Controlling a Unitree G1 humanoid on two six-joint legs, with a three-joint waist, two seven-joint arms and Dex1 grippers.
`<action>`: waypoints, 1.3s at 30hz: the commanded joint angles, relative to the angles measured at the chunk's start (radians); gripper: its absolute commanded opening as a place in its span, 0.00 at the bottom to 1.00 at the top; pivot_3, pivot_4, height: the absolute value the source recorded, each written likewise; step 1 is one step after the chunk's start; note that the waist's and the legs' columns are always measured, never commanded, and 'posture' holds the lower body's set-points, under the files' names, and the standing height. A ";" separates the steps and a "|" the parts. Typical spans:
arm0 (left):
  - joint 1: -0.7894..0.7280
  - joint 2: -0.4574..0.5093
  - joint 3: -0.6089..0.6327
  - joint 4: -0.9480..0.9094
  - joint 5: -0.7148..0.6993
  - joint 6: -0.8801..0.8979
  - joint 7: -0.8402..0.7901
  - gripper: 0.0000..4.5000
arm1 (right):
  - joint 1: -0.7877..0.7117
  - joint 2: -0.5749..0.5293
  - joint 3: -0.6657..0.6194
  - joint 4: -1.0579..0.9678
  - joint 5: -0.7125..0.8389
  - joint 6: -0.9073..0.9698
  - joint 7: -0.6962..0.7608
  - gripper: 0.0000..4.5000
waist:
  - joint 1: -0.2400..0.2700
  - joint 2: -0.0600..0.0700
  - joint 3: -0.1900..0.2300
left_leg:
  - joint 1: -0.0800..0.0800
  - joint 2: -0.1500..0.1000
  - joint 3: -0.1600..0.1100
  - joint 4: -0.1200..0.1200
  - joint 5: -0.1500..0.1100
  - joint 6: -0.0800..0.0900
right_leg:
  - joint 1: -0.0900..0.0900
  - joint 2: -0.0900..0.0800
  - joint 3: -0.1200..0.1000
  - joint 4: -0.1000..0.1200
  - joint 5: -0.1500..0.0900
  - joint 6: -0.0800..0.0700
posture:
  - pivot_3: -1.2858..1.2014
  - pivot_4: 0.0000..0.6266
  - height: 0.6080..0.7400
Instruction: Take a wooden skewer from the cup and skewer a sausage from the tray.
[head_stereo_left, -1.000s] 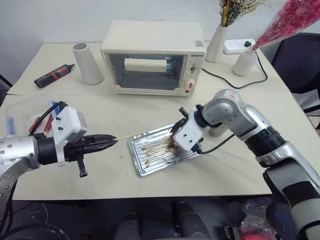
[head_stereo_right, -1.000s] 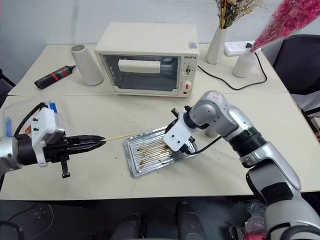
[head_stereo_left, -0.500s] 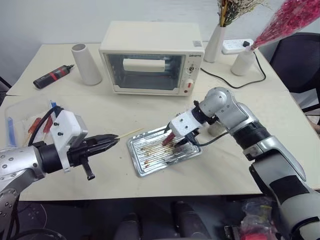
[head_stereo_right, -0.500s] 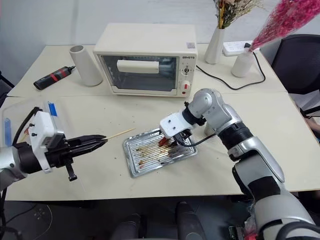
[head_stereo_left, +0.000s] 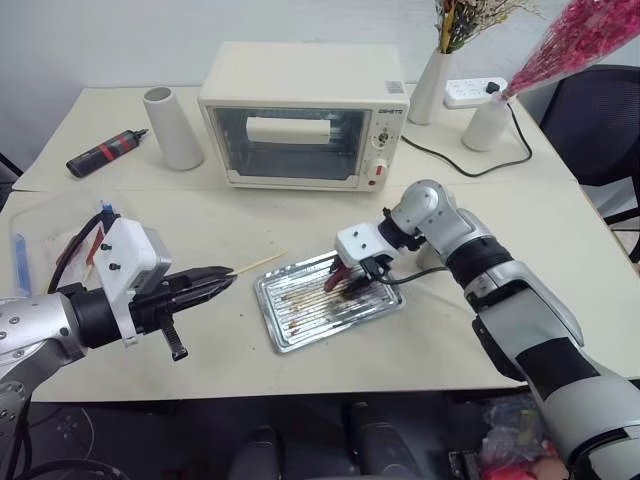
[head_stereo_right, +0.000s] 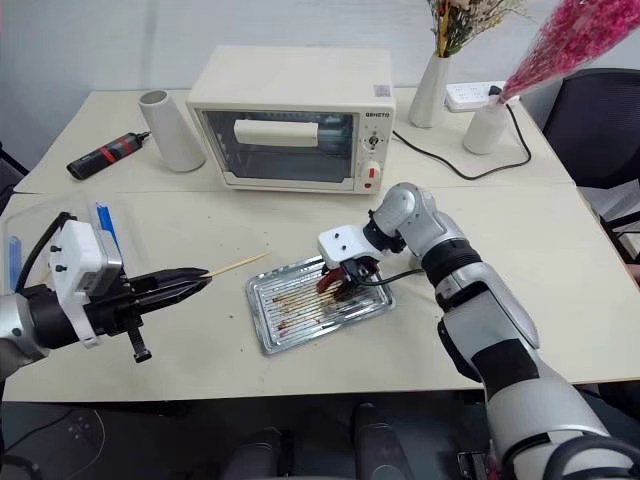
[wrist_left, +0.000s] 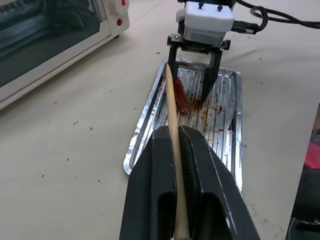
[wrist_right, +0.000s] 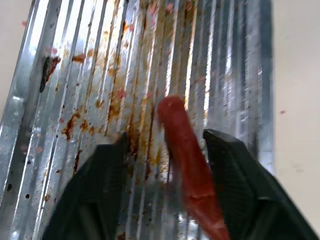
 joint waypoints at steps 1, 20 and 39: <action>-0.011 0.019 0.033 -0.025 -0.022 -0.003 0.009 0.00 | -0.031 0.016 -0.004 0.044 -0.028 -0.033 0.020 0.31 | -0.004 0.000 0.000 | 0.000 0.000 0.000 0.000 0.000 0.000 | 0.000 0.000 0.000 0.000 0.000 0.000 | 0.52 0.24 1.00; -0.068 0.055 -0.019 0.013 -0.015 -0.022 -0.009 0.00 | -0.017 0.026 -0.050 0.072 -0.058 -0.011 -0.006 0.02 | -0.020 0.000 0.000 | 0.001 -0.001 -0.001 0.000 0.000 -0.002 | 0.001 0.001 0.000 0.001 0.000 0.000 | 0.52 0.24 1.00; -0.088 0.108 -0.159 0.101 0.088 -0.115 -0.192 0.00 | 0.038 -0.242 -0.071 -0.673 0.337 0.648 0.077 0.02 | -0.017 0.000 0.000 | -0.001 0.000 -0.001 -0.001 0.000 -0.002 | 0.000 0.001 0.000 -0.001 0.000 0.000 | 0.52 0.24 1.00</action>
